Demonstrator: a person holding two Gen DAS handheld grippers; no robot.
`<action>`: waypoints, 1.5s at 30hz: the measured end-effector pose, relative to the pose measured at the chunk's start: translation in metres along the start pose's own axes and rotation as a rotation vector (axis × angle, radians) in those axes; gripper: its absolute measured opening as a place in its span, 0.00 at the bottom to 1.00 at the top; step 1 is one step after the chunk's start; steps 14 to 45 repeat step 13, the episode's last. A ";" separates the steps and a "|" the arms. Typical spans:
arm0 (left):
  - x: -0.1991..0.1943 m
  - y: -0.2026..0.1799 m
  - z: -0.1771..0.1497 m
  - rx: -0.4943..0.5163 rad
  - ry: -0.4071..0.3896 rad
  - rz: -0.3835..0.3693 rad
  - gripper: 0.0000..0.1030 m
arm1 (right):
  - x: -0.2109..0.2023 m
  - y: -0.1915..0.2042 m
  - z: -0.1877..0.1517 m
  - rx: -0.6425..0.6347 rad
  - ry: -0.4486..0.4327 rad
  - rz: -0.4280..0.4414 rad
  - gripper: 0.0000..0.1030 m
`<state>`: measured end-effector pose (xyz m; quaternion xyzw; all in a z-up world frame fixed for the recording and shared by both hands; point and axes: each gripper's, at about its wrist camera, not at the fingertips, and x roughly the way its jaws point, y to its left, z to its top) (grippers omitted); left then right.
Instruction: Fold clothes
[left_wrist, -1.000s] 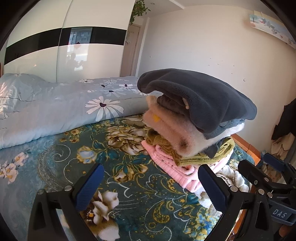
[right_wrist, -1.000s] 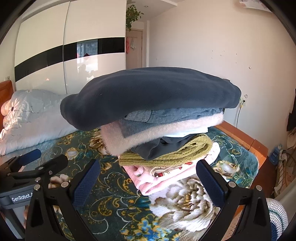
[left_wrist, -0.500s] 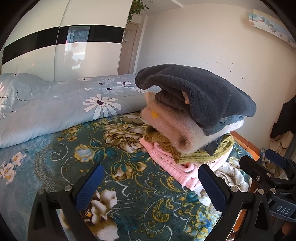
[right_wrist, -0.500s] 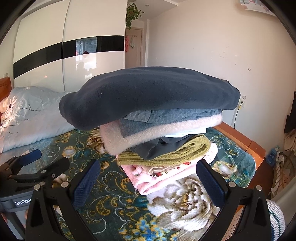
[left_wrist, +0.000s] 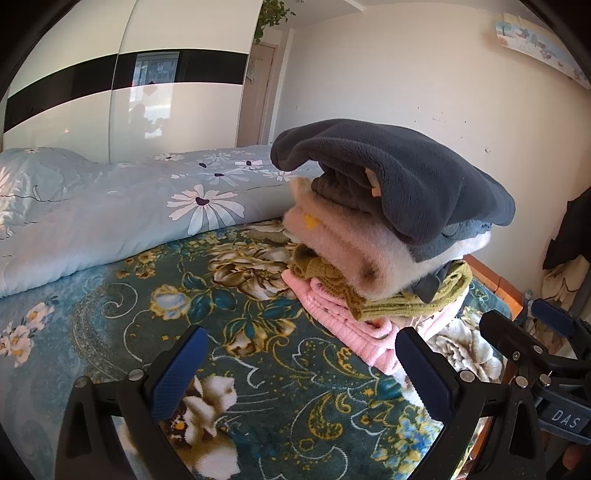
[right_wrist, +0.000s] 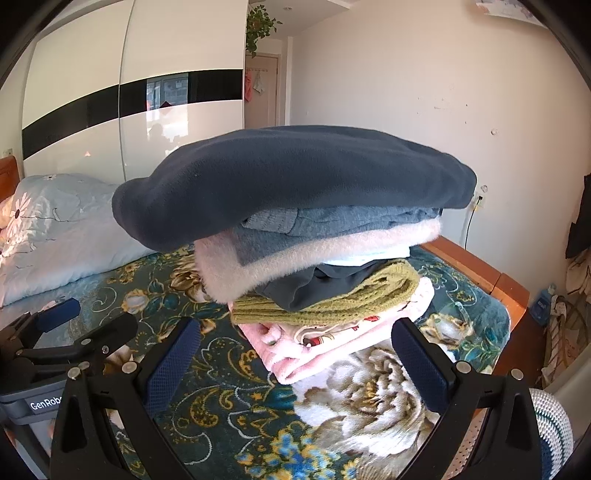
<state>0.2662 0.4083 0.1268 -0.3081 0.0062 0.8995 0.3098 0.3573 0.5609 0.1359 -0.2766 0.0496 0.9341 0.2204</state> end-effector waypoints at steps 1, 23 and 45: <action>0.000 0.000 0.000 0.001 0.001 0.002 1.00 | 0.001 0.000 -0.001 0.003 0.004 0.004 1.00; 0.002 0.002 -0.002 0.009 -0.002 0.023 1.00 | 0.005 0.004 -0.003 0.002 0.017 0.011 1.00; 0.002 0.002 -0.002 0.009 -0.002 0.023 1.00 | 0.005 0.004 -0.003 0.002 0.017 0.011 1.00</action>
